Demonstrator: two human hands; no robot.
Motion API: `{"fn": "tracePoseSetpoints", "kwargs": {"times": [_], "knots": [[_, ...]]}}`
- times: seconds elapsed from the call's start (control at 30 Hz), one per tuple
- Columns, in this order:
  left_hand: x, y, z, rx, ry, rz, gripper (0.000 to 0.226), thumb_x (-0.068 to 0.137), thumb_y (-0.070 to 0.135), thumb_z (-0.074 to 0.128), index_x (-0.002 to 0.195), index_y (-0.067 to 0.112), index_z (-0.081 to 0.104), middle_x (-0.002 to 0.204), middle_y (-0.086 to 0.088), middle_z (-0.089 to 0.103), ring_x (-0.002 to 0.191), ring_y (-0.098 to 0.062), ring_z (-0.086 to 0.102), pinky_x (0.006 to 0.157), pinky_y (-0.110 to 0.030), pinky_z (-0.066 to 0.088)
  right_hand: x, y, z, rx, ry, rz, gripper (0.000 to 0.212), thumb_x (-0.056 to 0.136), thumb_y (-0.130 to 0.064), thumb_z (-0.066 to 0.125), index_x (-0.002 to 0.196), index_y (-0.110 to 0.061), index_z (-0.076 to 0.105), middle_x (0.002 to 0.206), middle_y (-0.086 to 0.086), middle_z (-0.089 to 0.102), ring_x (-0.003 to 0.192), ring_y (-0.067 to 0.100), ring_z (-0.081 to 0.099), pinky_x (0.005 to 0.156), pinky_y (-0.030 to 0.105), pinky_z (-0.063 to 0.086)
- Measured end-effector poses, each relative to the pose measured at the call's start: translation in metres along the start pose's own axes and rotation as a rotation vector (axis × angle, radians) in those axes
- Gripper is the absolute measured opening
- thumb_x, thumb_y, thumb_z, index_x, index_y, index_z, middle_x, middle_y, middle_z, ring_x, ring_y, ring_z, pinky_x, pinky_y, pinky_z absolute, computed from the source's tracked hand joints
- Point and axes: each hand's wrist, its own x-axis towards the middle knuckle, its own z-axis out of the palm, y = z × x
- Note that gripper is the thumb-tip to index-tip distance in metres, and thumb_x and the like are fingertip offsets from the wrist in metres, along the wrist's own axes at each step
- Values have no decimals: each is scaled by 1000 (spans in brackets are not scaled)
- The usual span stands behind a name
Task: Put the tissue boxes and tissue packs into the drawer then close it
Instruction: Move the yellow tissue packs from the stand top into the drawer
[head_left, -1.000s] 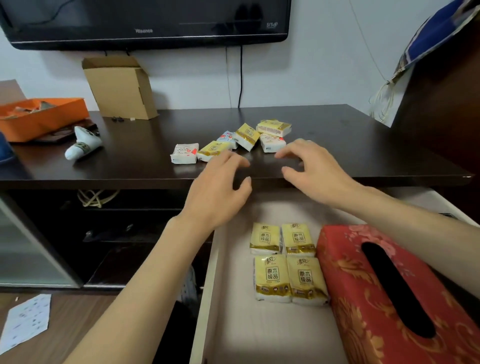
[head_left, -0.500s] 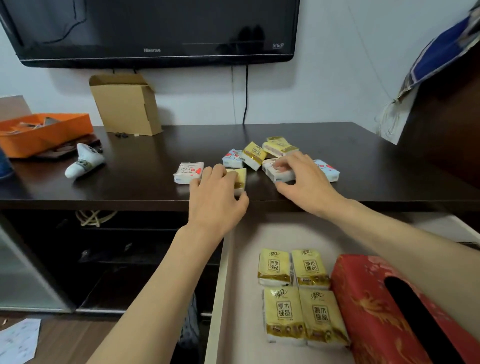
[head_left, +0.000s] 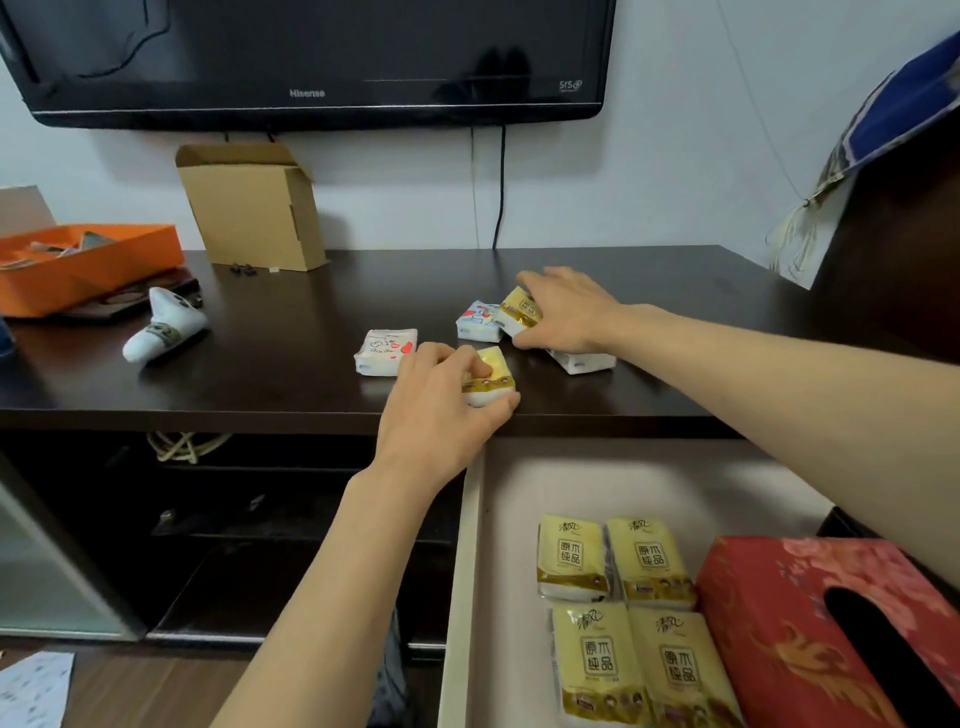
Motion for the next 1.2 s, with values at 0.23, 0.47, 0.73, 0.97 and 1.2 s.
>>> {"fn": "tracePoseSetpoints", "kwargs": {"times": [0.23,0.47,0.73,0.97,1.2], "knots": [[5,-5,-2,-136,-40,-46,38,75,53,78,101,30,63,118,6,47,108,-11,45,88,-33,41,3,8,4,271,98,-23,90,71,-37,88,146,-20,41,141,10,51,133,27,46,108,45,44],[4,-3,-5,-204,-53,-86,36,73,43,83,100,33,62,112,7,47,103,-12,48,83,-32,42,-55,16,-10,455,409,-107,69,75,-26,87,132,-20,46,132,0,53,118,18,54,95,40,50],[-19,24,-17,-318,-54,-70,40,70,35,88,98,29,60,117,-3,55,106,-18,56,86,-32,49,-177,25,-8,623,300,-49,62,72,-65,75,123,-41,50,123,-20,62,115,1,59,101,34,49],[-92,57,-45,-215,-389,3,52,60,41,89,96,35,54,107,5,56,91,-8,61,73,-27,53,-278,23,-9,625,-65,-147,52,78,-44,85,119,-43,52,119,-21,64,113,3,63,96,34,53],[-157,76,-58,-61,-685,125,57,51,72,78,84,33,55,94,15,59,82,-5,56,72,-34,53,-321,15,-18,308,-473,-314,61,61,-79,75,112,-58,48,114,-40,44,112,-15,42,88,16,41]]}}
